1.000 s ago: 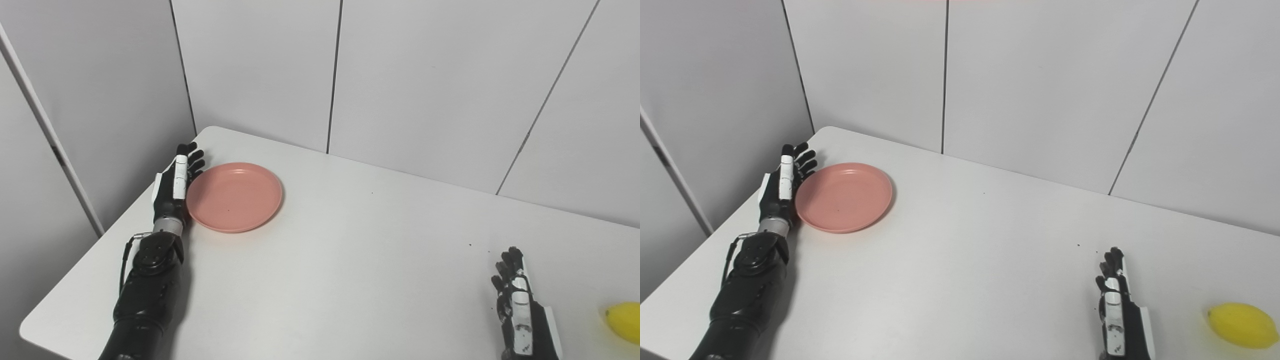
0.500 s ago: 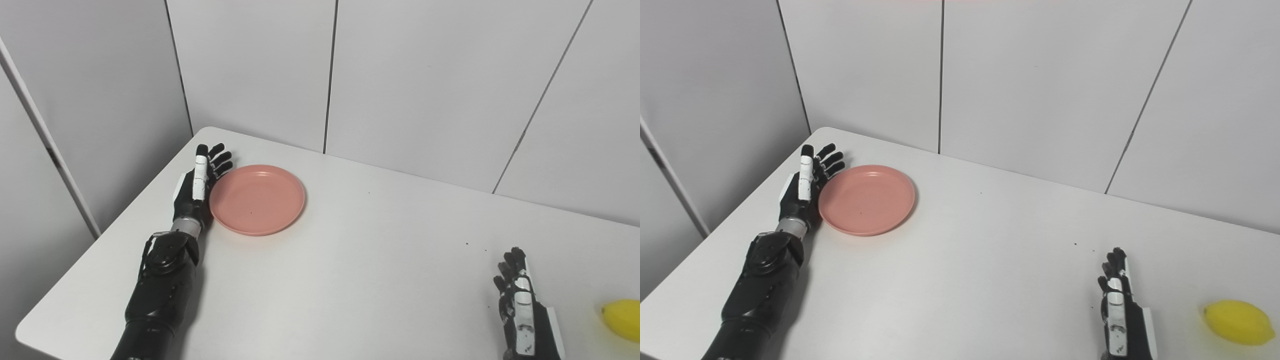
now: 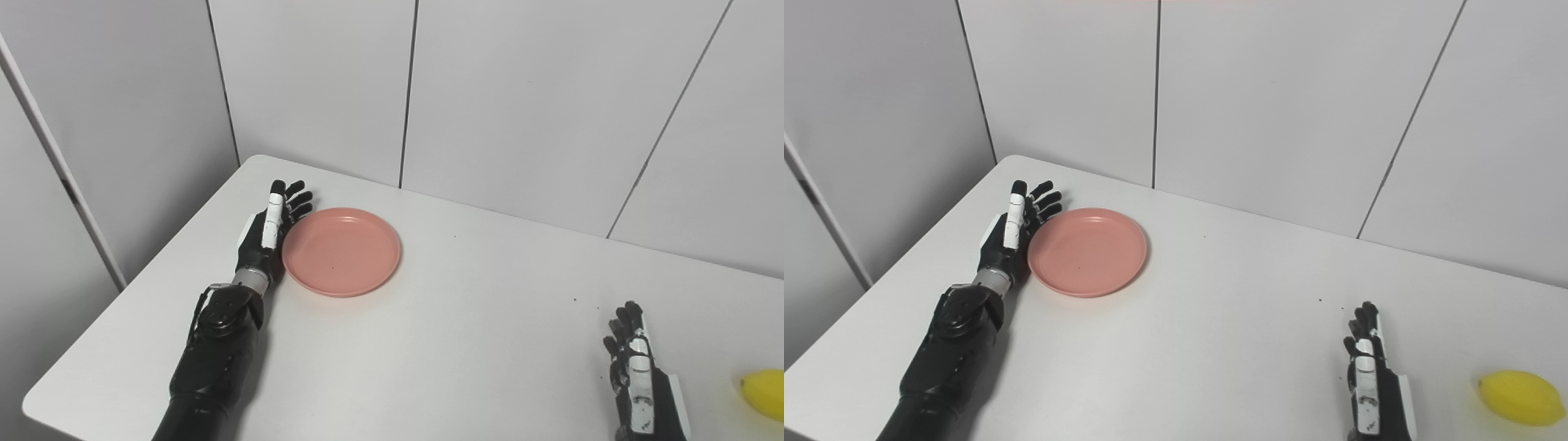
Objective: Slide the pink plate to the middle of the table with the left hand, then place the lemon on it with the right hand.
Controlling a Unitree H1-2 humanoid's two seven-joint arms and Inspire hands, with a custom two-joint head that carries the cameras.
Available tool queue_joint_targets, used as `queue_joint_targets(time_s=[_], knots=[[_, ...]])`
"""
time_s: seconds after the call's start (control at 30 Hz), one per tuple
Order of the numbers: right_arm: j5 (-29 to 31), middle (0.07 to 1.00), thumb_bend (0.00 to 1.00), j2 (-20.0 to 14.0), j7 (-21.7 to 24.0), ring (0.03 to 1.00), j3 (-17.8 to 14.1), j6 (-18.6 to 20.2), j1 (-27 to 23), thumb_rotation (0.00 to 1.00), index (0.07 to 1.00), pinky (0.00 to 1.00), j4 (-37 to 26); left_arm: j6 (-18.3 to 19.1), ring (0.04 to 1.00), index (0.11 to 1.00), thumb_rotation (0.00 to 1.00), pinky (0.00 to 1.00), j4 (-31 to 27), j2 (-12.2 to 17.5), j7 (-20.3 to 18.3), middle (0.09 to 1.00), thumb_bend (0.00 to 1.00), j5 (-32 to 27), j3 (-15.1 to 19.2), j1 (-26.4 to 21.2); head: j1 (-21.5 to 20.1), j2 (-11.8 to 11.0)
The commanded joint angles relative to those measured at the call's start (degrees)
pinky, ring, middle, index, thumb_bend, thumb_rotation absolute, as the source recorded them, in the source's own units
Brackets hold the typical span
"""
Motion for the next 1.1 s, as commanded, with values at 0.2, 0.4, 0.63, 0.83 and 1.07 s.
queue_joint_targets(time_s=[0.2,0.4,0.63,0.83,1.07], knots=[[0.2,1.000,0.68,0.1,0.3,1.000,0.2,-0.6,-1.7,1.00,1.000,1.00,-1.4,3.3,0.890,0.856,1.00,0.89,-4.2,-1.4,-1.9,0.874,0.85,-0.3,-2.2,-1.3,-2.8,1.7],[-0.8,1.000,0.72,1.0,-0.3,1.000,0.9,1.3,-2.0,1.00,1.000,1.00,-2.2,4.9,0.883,0.851,1.00,0.89,-5.3,-1.9,-3.0,0.869,0.85,-1.1,-2.6,-1.3,-6.5,3.8],[-2.0,1.000,0.75,1.3,-0.6,1.000,1.4,1.4,-2.4,1.00,1.000,1.00,-2.2,7.0,0.880,0.850,1.00,0.89,-7.0,-2.1,-3.7,0.866,0.84,-0.4,-4.1,-1.2,-9.6,5.5],[-3.4,1.000,0.76,1.7,-1.0,1.000,1.8,1.8,-2.5,1.00,1.000,1.00,-2.5,8.1,0.878,0.856,1.00,0.89,-8.0,-1.9,-4.6,0.867,0.84,0.6,-6.1,-1.0,-11.5,6.6],[-4.1,1.000,0.79,2.2,-1.3,1.000,1.9,2.1,-2.9,1.00,1.000,1.00,-2.7,10.3,0.883,0.848,1.00,0.88,-9.9,-2.6,-5.4,0.866,0.83,1.4,-8.1,-0.6,-14.1,8.0]])
